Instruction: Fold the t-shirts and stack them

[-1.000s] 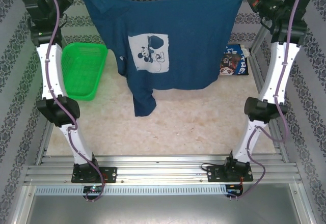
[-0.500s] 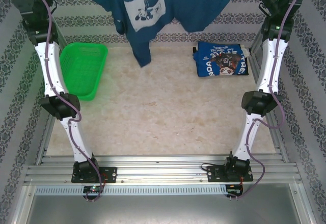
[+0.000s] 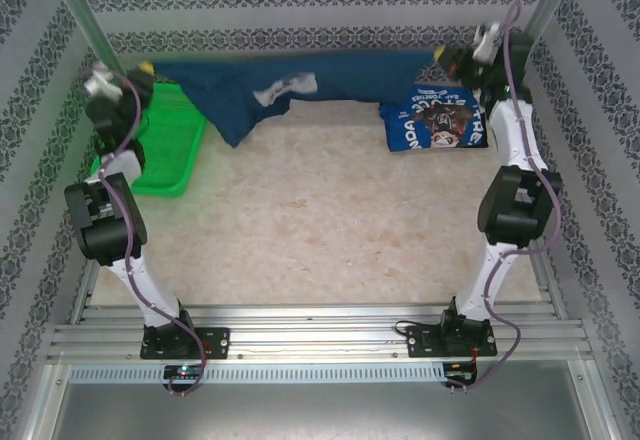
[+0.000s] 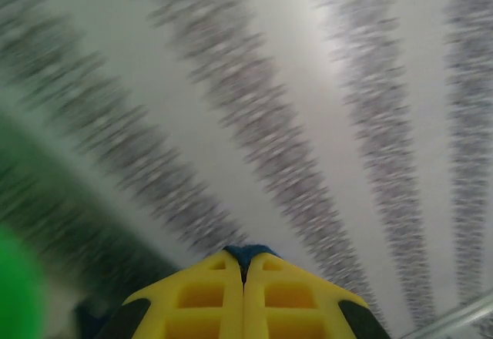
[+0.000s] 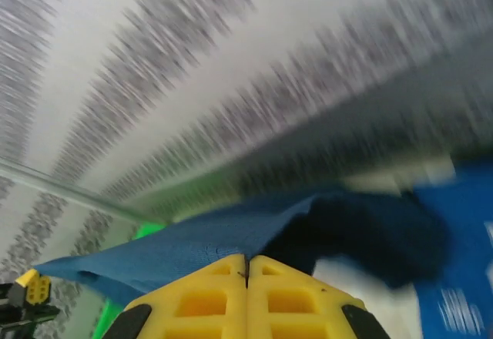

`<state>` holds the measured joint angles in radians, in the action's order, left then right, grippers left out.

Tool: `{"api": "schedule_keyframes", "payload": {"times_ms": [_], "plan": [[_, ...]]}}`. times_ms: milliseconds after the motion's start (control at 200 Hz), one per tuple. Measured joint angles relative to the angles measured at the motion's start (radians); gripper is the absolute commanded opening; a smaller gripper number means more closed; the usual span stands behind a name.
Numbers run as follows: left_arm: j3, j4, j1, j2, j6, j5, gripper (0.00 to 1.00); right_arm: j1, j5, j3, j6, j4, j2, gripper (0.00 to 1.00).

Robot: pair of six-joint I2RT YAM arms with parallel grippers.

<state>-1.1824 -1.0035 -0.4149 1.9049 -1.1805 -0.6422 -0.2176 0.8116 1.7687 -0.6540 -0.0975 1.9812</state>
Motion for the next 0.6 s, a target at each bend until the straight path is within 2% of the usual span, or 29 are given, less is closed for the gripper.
{"api": "schedule_keyframes", "payload": {"times_ms": [100,220,425,599], "plan": [[0.249,-0.117,-0.043,-0.033,-0.031,-0.011,0.00,-0.019,-0.013,-0.291,0.040,-0.019,-0.119,0.00],[0.448,-0.208,-0.064,-0.126,-0.041,-0.037,0.00,-0.042,-0.029,-0.550,0.060,-0.020,-0.301,0.00],[0.616,-0.319,-0.072,-0.281,-0.032,-0.099,0.00,-0.063,-0.092,-0.747,0.107,-0.033,-0.547,0.00],[0.713,-0.306,-0.079,-0.375,0.006,-0.148,0.00,-0.069,-0.134,-0.897,0.116,-0.065,-0.684,0.00]]}}
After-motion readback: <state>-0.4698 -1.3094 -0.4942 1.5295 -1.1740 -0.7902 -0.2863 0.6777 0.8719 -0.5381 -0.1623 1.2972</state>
